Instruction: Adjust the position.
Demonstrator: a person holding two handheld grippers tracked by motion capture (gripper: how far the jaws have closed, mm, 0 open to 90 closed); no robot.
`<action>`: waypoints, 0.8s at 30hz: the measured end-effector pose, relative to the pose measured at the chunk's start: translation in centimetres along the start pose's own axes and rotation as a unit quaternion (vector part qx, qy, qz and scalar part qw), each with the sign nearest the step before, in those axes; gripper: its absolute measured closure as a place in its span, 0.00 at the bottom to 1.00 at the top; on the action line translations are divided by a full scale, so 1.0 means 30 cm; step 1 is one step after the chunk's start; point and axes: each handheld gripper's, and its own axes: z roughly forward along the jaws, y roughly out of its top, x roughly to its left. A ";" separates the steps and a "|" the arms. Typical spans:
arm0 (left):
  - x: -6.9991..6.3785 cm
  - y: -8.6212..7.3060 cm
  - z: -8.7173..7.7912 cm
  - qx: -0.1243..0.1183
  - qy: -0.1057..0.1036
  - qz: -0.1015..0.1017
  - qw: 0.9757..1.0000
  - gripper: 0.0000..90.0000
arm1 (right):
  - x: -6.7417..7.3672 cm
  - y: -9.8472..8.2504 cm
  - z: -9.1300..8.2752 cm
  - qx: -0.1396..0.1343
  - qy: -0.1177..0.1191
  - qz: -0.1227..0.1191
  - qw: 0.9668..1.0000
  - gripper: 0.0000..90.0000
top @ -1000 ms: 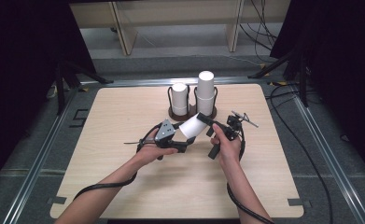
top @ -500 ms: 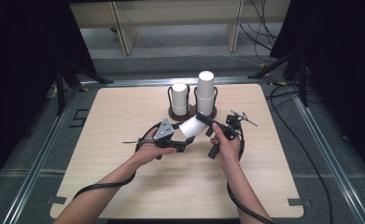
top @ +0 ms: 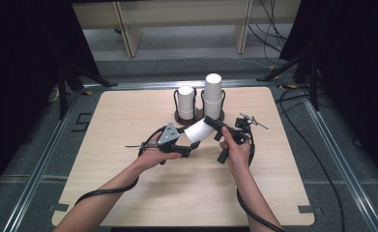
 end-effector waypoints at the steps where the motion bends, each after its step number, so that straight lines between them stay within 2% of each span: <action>1: 0.003 0.003 -0.005 0.007 0.002 0.002 1.000 0.29 | 0.001 0.001 0.000 -0.004 -0.001 -0.004 1.000 0.18; 2: 0.004 0.003 -0.007 0.010 0.003 0.002 1.000 0.29 | 0.000 0.005 -0.002 -0.005 -0.001 -0.014 1.000 0.18; 3: 0.005 0.004 -0.010 0.012 0.005 0.004 1.000 0.29 | 0.005 0.008 -0.005 -0.002 0.000 -0.012 1.000 0.18; 5: 0.010 0.006 -0.018 0.018 0.002 0.004 1.000 0.29 | 0.002 0.017 -0.011 -0.013 -0.006 -0.036 0.999 0.18; 6: 0.011 0.007 -0.019 0.019 0.002 0.002 1.000 0.29 | 0.013 0.020 -0.016 -0.016 -0.004 -0.022 1.000 0.17; 8: 0.018 0.008 -0.024 0.019 0.001 0.006 1.000 0.29 | 0.013 0.034 -0.025 -0.017 0.001 -0.039 0.999 0.17; 10: 0.025 0.011 -0.033 0.024 0.000 0.006 1.000 0.29 | 0.023 0.044 -0.034 -0.018 -0.004 -0.042 0.999 0.17; 11: 0.028 0.011 -0.033 0.022 -0.001 0.005 1.000 0.29 | 0.021 0.048 -0.039 -0.023 0.001 -0.051 0.998 0.17; 15: 0.041 0.017 -0.046 0.033 -0.014 0.015 0.999 0.29 | 0.033 0.065 -0.058 -0.025 -0.004 -0.058 0.998 0.17; 16: 0.045 0.020 -0.050 0.040 -0.021 0.020 0.999 0.29 | 0.030 0.068 -0.059 -0.030 -0.008 -0.067 0.997 0.17; 18: 0.049 0.024 -0.055 0.047 -0.033 0.028 0.998 0.29 | 0.030 0.073 -0.070 -0.024 -0.014 -0.059 0.998 0.17; 23: 0.051 0.026 -0.060 0.067 -0.054 0.045 0.995 0.29 | 0.016 0.071 -0.081 -0.024 -0.017 -0.069 0.997 0.18; 24: 0.051 0.026 -0.060 0.067 -0.056 0.046 0.995 0.29 | 0.019 0.071 -0.084 -0.018 -0.019 -0.062 0.998 0.18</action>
